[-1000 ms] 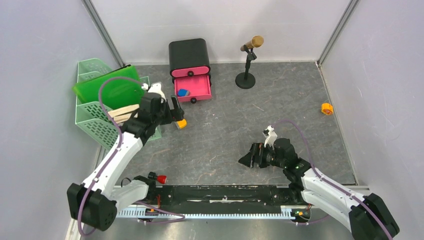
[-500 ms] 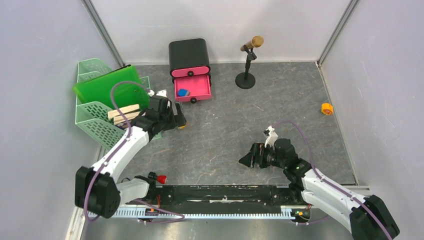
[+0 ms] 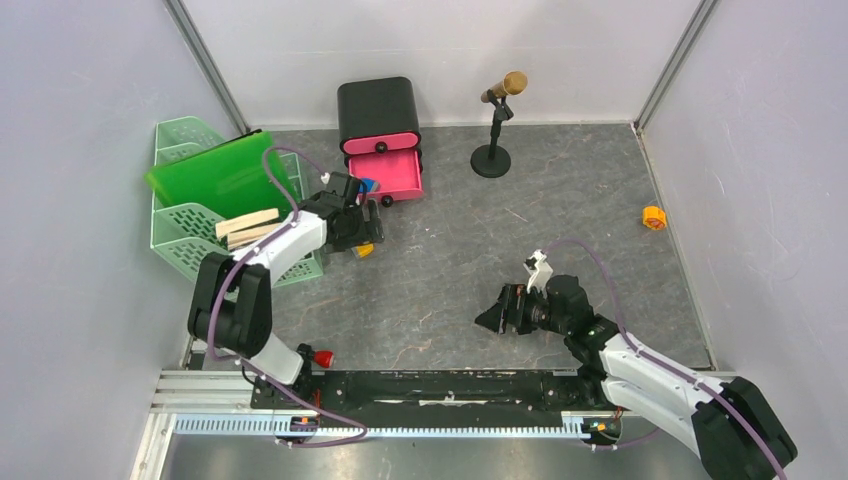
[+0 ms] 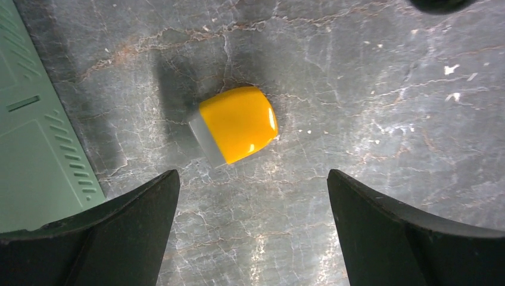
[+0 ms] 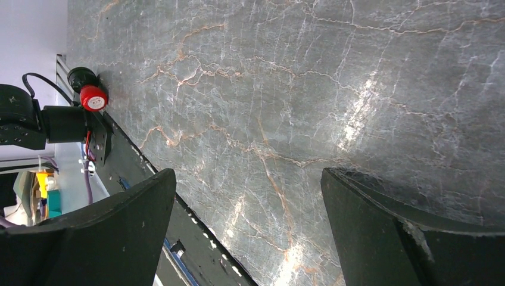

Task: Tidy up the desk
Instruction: Pick up the stationery from the center of the board.

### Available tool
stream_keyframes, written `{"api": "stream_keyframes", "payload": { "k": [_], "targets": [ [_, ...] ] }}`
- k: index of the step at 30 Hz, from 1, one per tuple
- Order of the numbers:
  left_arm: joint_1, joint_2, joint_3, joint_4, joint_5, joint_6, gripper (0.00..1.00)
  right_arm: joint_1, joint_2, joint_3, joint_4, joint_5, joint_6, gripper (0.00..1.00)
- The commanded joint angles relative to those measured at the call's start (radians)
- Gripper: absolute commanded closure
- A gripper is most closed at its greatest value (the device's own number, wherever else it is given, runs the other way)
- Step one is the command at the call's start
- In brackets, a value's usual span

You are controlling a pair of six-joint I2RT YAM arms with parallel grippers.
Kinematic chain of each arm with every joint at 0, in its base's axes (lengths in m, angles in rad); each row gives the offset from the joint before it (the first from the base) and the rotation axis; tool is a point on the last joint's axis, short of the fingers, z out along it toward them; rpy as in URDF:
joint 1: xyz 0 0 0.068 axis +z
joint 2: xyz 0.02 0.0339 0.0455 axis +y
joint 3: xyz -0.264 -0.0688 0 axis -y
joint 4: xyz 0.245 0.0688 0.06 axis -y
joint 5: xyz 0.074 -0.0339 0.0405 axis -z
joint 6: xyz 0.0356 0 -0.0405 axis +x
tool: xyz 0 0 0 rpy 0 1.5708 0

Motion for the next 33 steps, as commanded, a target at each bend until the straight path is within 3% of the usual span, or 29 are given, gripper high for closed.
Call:
{"api": "stream_keyframes", "payload": {
  "k": [1,16,30,33],
  "targets": [
    [0.004,0.054,0.045,0.021,-0.020,0.029,0.00,-0.003,0.040,-0.002,-0.022,-0.004,-0.002,0.01],
    [0.004,0.161,0.022,0.074,-0.068,0.047,0.03,-0.003,0.068,0.003,-0.013,-0.017,-0.005,0.01],
    [0.004,0.217,0.063,0.080,-0.120,0.071,0.17,-0.003,0.063,0.002,-0.013,-0.015,-0.004,0.01],
    [0.004,0.236,0.072,0.079,-0.128,0.084,0.25,-0.002,0.064,0.002,-0.013,-0.016,-0.003,0.01]
  ]
}}
